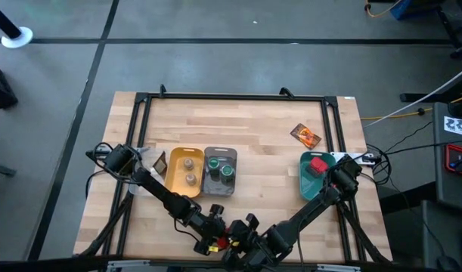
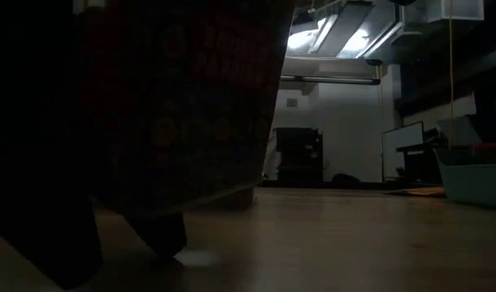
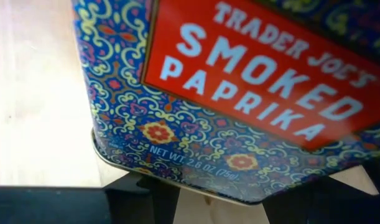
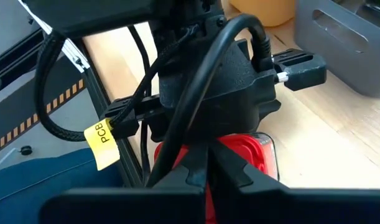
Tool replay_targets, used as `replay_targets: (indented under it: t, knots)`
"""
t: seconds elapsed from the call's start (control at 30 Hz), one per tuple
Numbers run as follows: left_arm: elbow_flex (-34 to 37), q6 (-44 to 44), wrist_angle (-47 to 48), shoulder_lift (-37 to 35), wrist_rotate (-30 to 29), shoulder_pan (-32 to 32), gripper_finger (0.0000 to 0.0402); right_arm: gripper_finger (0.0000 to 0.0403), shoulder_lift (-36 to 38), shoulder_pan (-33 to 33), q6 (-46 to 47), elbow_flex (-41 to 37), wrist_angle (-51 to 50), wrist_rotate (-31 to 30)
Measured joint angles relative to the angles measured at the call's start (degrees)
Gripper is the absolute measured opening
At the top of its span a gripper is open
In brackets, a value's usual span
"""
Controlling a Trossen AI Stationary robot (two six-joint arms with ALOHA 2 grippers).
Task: Sort spices by type
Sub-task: Put the red spice can into the green bin
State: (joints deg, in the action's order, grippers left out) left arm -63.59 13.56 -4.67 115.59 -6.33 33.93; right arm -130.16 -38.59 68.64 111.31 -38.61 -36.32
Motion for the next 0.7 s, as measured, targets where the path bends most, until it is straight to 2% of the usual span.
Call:
replay_targets:
  t: [0.2, 0.47, 0.7]
  knots:
    - [0.0, 0.15, -0.02, 0.0, -0.25, 0.02, 0.0174, 0.001, -0.09, 0.0, -0.02, 0.0, -0.13, -0.11]
    - [-0.04, -0.33, 0.81, 0.0, -0.72, 0.07, 0.0108, 0.001, -0.09, 0.0, -0.02, -0.04, -0.44, -0.76]
    - [-0.11, -0.39, 1.23, -0.09, -0.46, 0.14, 0.0072, 0.001, -0.07, 0.0, -0.02, -0.04, -0.61, -1.01]
